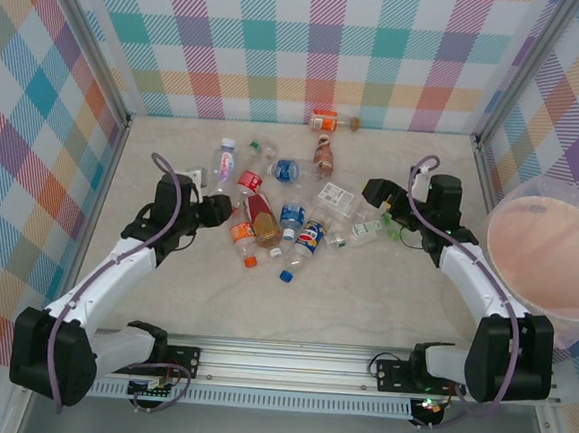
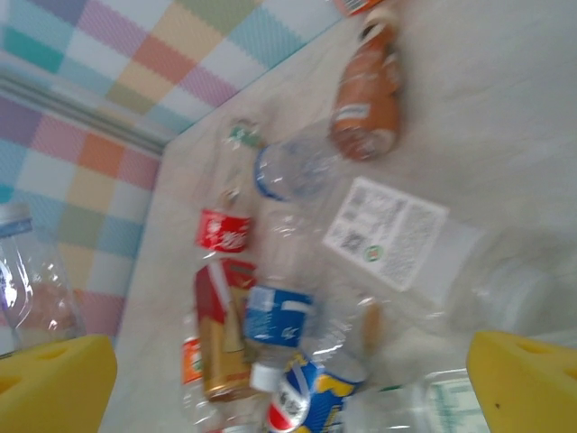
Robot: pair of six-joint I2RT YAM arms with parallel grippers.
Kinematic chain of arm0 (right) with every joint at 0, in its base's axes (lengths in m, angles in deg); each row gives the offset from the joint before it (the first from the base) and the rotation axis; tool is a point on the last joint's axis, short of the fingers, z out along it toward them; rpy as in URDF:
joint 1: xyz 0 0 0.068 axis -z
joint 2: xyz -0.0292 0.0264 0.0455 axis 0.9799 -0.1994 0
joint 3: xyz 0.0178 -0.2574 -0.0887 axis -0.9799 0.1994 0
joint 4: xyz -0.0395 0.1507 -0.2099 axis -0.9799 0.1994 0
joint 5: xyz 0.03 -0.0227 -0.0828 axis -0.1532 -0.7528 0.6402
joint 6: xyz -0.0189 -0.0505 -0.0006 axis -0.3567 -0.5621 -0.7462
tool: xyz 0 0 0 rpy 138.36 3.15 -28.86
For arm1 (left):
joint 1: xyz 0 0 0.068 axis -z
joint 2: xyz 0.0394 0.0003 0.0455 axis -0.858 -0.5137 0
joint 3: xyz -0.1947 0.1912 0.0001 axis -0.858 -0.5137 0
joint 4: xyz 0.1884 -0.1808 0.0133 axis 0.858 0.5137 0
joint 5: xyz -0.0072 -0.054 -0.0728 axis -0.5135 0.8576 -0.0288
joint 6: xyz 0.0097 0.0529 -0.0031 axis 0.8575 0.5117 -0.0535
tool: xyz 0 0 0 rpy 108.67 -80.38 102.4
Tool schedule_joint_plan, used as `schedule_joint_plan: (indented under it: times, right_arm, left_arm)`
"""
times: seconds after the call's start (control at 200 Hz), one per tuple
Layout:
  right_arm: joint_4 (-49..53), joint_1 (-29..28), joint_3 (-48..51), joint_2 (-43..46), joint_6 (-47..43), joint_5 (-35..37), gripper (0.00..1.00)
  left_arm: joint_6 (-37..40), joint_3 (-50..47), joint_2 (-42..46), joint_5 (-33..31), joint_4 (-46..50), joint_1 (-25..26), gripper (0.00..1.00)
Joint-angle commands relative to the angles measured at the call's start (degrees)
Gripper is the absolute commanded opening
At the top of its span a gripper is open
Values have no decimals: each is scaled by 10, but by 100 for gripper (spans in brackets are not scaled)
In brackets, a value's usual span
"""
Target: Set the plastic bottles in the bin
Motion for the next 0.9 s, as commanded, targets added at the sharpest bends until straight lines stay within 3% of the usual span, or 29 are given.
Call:
schedule_joint_plan:
  times: [0.0, 0.095, 0.25, 0.42, 0.635, 0.895]
  right_arm:
    - [-85, -21, -27, -16, 40, -117, 100]
    - [-98, -38, -45, -24, 35, -148, 100]
    - [-139, -75, -62, -25, 51, -181, 100]
    - [-125, -109, -82, -31, 60, -126, 100]
    - [-145, -120, -103, -52, 75, -138, 100]
    - [-89, -121, -100, -25, 57, -64, 61]
  left_arm:
    - [-66, -6, -10, 139, -125, 26, 45]
    - [-88, 17, -44, 219, -157, 47, 45]
    - [-96, 70, -102, 270, -149, 107, 44]
    - [-113, 97, -148, 268, -200, 174, 44]
    - [-109, 134, -207, 264, -206, 219, 44]
    - [-106, 150, -227, 250, -204, 224, 44]
